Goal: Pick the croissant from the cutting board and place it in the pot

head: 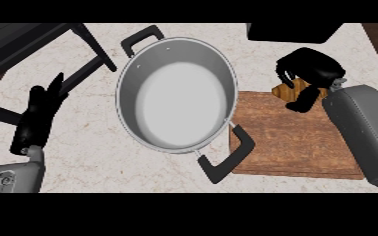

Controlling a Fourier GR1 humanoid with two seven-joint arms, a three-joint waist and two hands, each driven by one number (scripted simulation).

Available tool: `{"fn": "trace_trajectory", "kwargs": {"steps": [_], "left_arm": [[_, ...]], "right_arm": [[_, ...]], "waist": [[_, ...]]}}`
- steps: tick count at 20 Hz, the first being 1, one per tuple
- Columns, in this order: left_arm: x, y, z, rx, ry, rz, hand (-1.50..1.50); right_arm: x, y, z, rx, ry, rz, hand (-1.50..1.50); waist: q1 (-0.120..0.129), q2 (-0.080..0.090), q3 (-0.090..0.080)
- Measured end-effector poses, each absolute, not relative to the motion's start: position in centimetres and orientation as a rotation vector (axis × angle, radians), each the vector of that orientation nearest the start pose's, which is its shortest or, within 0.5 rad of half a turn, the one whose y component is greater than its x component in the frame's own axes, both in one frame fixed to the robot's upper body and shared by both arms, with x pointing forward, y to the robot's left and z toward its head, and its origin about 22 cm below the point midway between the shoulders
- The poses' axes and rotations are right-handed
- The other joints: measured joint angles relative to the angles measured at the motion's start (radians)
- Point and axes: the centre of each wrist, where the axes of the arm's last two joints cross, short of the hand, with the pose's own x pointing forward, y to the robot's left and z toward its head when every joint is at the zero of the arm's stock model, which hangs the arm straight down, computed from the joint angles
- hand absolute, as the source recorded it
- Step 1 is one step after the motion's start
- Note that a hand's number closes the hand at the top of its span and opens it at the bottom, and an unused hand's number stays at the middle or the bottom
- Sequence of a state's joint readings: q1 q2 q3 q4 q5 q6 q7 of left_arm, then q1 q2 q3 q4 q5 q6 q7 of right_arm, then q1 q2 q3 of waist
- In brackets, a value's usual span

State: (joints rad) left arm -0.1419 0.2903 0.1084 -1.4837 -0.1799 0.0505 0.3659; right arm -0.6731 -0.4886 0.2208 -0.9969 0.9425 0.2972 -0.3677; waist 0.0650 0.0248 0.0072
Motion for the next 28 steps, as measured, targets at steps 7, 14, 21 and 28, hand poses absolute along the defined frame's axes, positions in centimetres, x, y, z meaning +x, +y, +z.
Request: {"fn": "trace_trajectory", "kwargs": {"steps": [7, 14, 21, 28], "left_arm": [[27.8, 31.1, 4.4, 0.490, -1.232, -0.160, 0.00], [27.4, 31.8, 4.2, 0.500, -1.212, -0.140, 0.00], [26.7, 32.5, 3.8, 0.513, -1.199, -0.129, 0.00], [26.3, 32.6, 3.5, 0.525, -1.187, -0.111, 0.00]], "right_arm": [[42.2, -31.2, 14.1, -0.648, -1.678, 1.613, 1.50], [43.8, -32.0, 18.5, -0.436, -2.100, 1.327, 1.50], [44.6, -29.9, 24.3, -0.310, -2.327, 1.150, 1.50], [44.0, -24.9, 29.4, -0.164, -2.324, 1.232, 1.50]], "waist": [[0.002, -0.002, -0.001], [-0.020, -0.014, -0.002], [-0.047, -0.026, -0.003], [-0.063, -0.033, -0.004]]}}
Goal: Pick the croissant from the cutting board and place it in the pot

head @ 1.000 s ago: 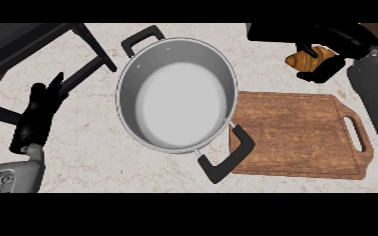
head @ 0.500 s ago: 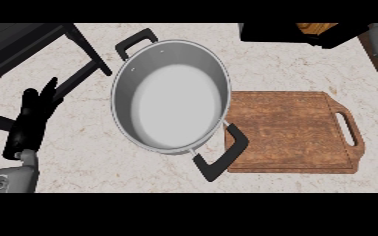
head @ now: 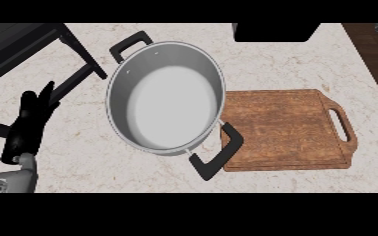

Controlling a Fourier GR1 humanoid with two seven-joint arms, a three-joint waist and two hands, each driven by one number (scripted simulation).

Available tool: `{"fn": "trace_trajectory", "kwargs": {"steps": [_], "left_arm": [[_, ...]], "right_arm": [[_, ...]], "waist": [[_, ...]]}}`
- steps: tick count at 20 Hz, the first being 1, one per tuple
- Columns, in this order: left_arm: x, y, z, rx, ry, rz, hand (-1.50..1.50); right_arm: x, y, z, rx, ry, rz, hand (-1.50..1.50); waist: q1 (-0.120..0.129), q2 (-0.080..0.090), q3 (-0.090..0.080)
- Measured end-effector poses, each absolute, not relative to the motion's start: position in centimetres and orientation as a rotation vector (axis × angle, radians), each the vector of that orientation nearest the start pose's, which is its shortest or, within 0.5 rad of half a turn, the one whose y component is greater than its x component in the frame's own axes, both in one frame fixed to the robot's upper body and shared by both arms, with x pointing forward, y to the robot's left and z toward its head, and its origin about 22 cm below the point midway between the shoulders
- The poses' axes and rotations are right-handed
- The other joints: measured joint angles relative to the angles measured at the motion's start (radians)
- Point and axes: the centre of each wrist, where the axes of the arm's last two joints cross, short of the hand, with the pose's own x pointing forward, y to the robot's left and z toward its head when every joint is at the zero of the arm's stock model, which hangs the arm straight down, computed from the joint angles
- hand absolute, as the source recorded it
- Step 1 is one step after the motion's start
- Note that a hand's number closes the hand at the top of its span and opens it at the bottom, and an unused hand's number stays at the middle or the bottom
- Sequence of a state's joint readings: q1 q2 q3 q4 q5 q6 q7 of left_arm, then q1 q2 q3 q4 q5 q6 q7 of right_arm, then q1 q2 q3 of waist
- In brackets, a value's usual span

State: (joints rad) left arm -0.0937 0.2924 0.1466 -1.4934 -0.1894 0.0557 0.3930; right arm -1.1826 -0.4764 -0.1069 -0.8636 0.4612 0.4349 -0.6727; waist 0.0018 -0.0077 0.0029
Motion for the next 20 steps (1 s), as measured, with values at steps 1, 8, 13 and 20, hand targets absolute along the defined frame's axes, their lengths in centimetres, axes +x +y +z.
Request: {"fn": "trace_trajectory", "kwargs": {"steps": [1, 8, 13, 20], "left_arm": [[26.0, 32.7, 3.5, 0.526, -1.187, -0.109, 0.00], [26.2, 32.8, 3.6, 0.533, -1.183, -0.110, 0.00], [26.4, 32.3, 3.3, 0.533, -1.189, -0.107, 0.00], [26.5, 32.5, 3.4, 0.527, -1.195, -0.116, 0.00]], "right_arm": [[43.7, -24.0, 29.9, -0.145, -2.314, 1.250, 1.50], [42.3, -16.4, 30.8, -0.051, -2.209, 1.357, 1.50], [40.9, -12.0, 29.0, -0.018, -2.126, 1.453, 1.50], [39.6, -7.1, 24.6, 0.044, -1.946, 1.564, -1.50]], "waist": [[-0.001, -0.001, 0.000], [-0.002, 0.000, 0.001], [-0.002, 0.001, 0.001], [0.001, 0.003, 0.002]]}}
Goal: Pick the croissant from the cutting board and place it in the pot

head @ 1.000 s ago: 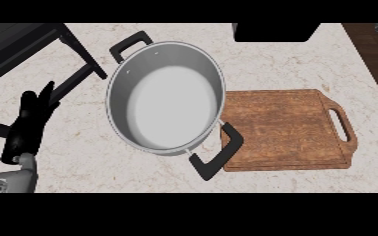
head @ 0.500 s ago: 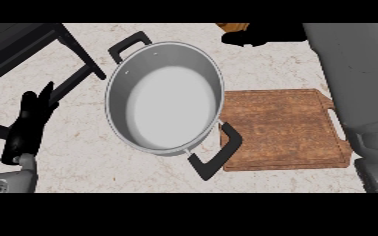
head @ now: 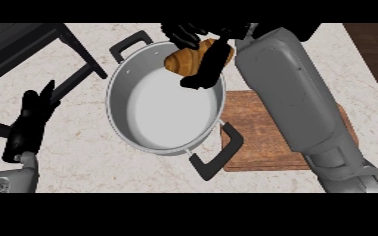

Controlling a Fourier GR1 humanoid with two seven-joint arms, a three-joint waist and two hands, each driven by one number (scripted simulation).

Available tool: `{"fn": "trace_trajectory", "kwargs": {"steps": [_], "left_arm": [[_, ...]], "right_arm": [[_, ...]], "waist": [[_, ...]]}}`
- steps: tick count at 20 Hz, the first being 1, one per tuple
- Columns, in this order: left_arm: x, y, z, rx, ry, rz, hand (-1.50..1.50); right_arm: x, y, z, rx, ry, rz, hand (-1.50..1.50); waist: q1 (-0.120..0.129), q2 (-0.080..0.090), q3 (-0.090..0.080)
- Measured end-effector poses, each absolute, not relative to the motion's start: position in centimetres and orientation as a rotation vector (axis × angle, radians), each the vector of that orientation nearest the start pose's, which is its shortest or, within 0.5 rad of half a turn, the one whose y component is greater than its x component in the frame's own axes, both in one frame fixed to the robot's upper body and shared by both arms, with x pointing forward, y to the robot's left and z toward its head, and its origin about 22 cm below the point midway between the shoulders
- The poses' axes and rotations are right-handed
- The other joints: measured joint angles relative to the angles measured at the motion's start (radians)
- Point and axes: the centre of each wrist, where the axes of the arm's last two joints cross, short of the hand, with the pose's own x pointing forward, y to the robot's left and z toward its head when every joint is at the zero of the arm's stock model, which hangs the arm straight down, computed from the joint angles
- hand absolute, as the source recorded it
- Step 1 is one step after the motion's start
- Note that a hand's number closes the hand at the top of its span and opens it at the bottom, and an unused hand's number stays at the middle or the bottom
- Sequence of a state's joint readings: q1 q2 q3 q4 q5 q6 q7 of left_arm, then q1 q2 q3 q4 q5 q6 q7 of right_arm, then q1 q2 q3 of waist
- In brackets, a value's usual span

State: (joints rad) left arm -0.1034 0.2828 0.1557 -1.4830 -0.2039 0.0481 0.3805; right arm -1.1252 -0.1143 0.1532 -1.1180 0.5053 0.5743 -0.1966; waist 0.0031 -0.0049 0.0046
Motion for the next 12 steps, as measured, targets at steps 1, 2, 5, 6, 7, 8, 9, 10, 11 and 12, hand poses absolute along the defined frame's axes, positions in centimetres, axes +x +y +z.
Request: {"fn": "trace_trajectory", "kwargs": {"steps": [1, 2, 5, 6, 7, 8, 9, 10, 11, 12], "left_arm": [[26.5, 32.5, 3.3, 0.528, -1.207, -0.118, 0.00], [26.5, 32.5, 3.2, 0.525, -1.212, -0.121, 0.00], [26.3, 32.2, 3.0, 0.523, -1.220, -0.120, 0.00], [26.3, 32.2, 2.9, 0.523, -1.223, -0.119, 0.00], [26.4, 32.2, 3.0, 0.522, -1.223, -0.123, 0.00], [26.4, 32.2, 3.0, 0.520, -1.224, -0.123, 0.00], [26.5, 32.1, 3.0, 0.522, -1.222, -0.124, 0.00], [26.5, 32.2, 3.0, 0.519, -1.223, -0.125, 0.00], [26.6, 32.0, 3.0, 0.521, -1.227, -0.129, 0.00], [26.7, 32.2, 3.2, 0.517, -1.224, -0.132, 0.00]], "right_arm": [[39.7, -7.0, 23.7, 0.054, -1.910, 1.570, -1.50], [39.6, -6.4, 22.9, 0.064, -1.880, 1.577, -1.50], [39.2, -5.1, 21.2, 0.120, -1.823, 1.574, -1.50], [39.1, -4.8, 20.5, 0.143, -1.815, 1.561, -1.50], [39.1, -4.6, 20.0, 0.177, -1.806, 1.531, -1.50], [39.2, -4.7, 19.3, 0.216, -1.800, 1.497, -1.50], [39.2, -4.6, 19.1, 0.248, -1.794, 1.458, -1.50], [39.4, -4.7, 18.6, 0.281, -1.788, 1.414, -1.50], [39.6, -4.9, 18.4, 0.310, -1.790, 1.359, -1.50], [39.7, -5.0, 18.4, 0.337, -1.796, 1.302, -1.50]], "waist": [[0.001, 0.001, 0.000], [0.002, 0.001, 0.000], [0.003, 0.001, 0.001], [0.005, 0.002, 0.001], [0.008, 0.002, 0.001], [0.009, 0.002, 0.001], [0.011, 0.002, 0.002], [0.013, 0.002, 0.002], [0.015, 0.003, 0.001], [0.017, 0.003, 0.001]]}}
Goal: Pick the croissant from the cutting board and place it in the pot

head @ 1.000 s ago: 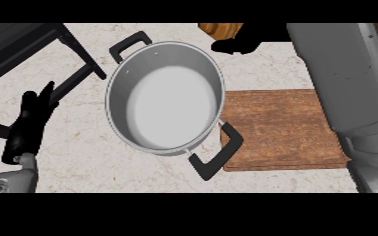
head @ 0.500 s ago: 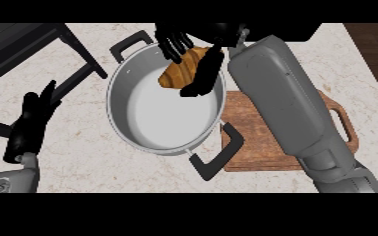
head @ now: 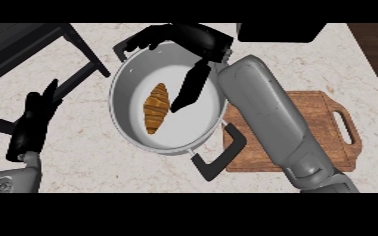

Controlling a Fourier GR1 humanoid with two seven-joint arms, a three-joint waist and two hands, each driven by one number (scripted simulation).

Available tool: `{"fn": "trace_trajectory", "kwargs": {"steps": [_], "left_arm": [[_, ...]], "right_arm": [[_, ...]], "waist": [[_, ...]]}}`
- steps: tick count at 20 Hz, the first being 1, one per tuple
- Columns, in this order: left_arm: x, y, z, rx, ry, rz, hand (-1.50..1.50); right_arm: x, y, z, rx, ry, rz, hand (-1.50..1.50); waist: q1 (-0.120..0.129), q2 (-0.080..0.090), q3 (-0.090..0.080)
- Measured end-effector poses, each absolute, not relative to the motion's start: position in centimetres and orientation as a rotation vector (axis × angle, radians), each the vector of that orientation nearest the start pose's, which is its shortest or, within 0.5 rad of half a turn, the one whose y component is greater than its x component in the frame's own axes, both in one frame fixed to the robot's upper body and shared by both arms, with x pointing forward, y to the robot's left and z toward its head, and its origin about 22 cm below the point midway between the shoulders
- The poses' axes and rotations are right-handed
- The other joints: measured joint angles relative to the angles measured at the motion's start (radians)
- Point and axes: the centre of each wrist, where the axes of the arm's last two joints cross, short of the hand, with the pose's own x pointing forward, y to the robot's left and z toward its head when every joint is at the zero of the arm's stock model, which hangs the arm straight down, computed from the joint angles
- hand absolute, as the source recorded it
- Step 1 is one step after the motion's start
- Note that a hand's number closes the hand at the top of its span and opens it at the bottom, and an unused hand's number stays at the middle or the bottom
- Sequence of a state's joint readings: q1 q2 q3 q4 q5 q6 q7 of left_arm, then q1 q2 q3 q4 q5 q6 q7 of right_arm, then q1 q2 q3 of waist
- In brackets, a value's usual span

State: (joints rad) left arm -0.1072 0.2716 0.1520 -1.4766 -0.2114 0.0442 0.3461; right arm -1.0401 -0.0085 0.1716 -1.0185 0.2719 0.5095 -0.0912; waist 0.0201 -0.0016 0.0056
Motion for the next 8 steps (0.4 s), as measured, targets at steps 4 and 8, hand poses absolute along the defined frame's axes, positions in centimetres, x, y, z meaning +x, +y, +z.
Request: {"fn": "trace_trajectory", "kwargs": {"steps": [4, 8], "left_arm": [[27.1, 32.1, 3.5, 0.517, -1.208, -0.128, 0.00], [26.9, 32.2, 3.5, 0.517, -1.213, -0.132, 0.00]], "right_arm": [[40.9, -6.0, 18.7, 0.412, -1.817, 1.067, -1.50], [42.7, -8.5, 19.2, 0.417, -1.832, 0.879, -1.50]], "waist": [[0.001, 0.002, 0.000], [0.001, 0.004, -0.001]]}}
